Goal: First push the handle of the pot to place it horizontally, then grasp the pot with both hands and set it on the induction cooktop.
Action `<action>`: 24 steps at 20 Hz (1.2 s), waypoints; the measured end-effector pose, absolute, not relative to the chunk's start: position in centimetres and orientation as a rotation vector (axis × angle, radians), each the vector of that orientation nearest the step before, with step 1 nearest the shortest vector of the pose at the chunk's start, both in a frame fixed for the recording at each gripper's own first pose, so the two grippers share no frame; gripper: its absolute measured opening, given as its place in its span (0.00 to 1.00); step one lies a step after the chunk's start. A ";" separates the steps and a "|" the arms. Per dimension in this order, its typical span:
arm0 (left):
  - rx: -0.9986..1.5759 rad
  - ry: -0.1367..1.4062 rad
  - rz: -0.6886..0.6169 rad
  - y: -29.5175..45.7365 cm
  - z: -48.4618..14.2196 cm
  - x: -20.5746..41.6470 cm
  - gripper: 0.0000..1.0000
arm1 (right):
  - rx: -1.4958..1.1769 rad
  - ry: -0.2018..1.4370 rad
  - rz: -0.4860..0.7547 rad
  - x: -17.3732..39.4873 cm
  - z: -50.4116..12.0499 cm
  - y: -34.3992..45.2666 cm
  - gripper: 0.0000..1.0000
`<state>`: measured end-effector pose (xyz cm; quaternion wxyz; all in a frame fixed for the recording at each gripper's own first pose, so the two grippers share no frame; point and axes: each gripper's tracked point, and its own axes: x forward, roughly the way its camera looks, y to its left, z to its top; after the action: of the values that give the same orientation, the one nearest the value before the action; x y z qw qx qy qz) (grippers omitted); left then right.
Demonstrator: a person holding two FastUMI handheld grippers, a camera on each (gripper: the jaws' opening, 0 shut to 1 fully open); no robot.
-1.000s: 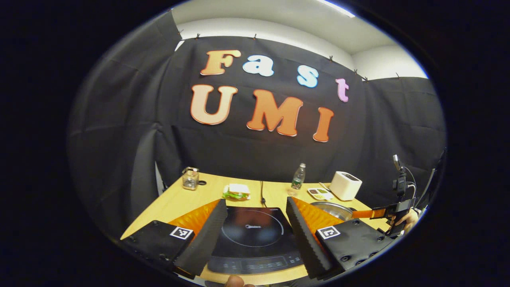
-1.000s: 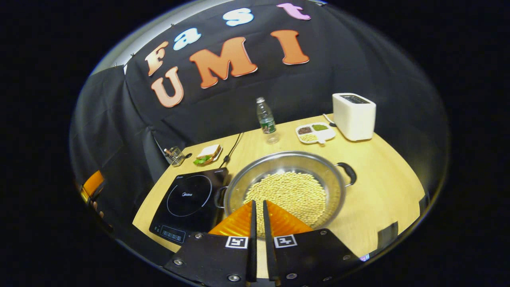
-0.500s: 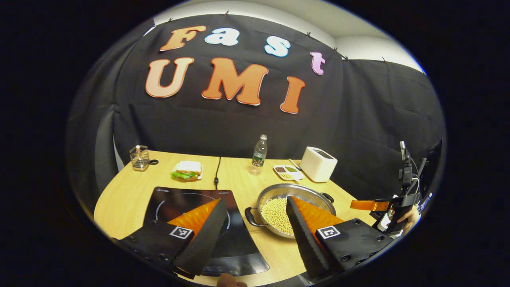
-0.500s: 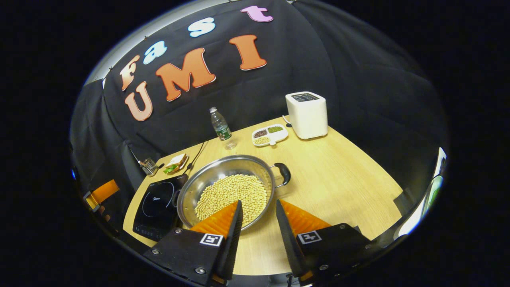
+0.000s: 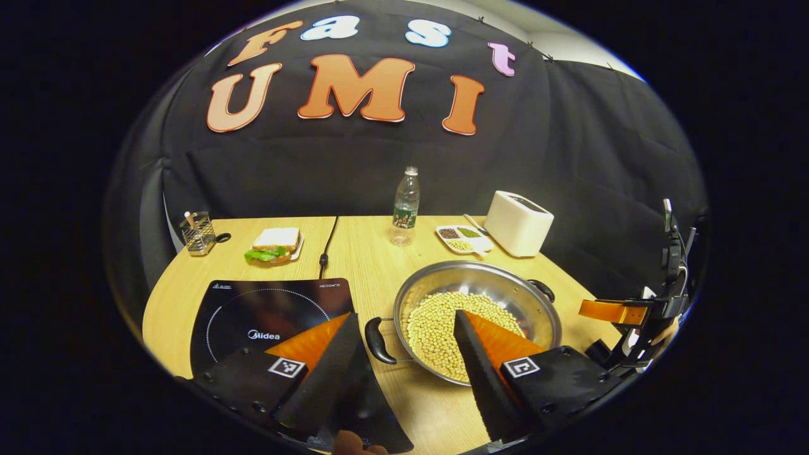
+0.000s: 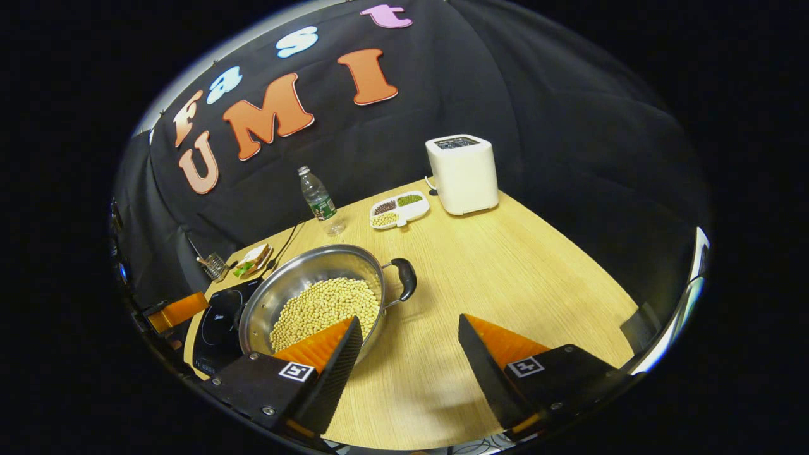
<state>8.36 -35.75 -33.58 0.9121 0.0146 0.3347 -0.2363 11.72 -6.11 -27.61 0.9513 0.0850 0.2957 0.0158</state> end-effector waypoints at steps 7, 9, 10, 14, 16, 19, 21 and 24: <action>0.084 0.761 -0.491 -37.1 -38.1 9.4 0.98 | 0.167 0.605 0.011 14.4 -28.8 -6.4 0.95; 0.100 0.776 -0.491 -37.1 -39.0 9.4 0.98 | 0.155 0.606 0.020 14.8 -28.7 -6.0 0.96; 0.095 0.785 -0.496 -37.2 -39.1 9.3 0.99 | 0.148 0.610 0.025 15.2 -28.8 -5.5 0.95; 0.082 0.808 -0.496 -37.4 -39.7 9.1 0.98 | 0.095 0.636 0.037 16.9 -30.2 -4.4 0.95; 0.086 0.805 -0.494 -37.5 -40.0 9.2 0.99 | 0.069 0.665 0.043 17.2 -31.3 -4.0 0.95; 0.095 0.800 -0.489 -37.4 -40.0 9.2 0.99 | 0.047 0.692 0.051 17.6 -32.3 -3.6 0.96; 0.103 0.796 -0.487 -37.4 -40.2 9.2 0.99 | 0.044 0.710 0.055 17.8 -32.9 -3.4 0.95; 0.112 0.789 -0.482 -37.5 -40.1 9.1 0.99 | 0.052 0.737 0.087 17.9 -33.8 -2.9 0.92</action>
<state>9.11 -37.48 -40.10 0.8934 0.0541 0.3805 -0.2325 17.94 -2.93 -33.83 0.9316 0.0253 0.3601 0.0427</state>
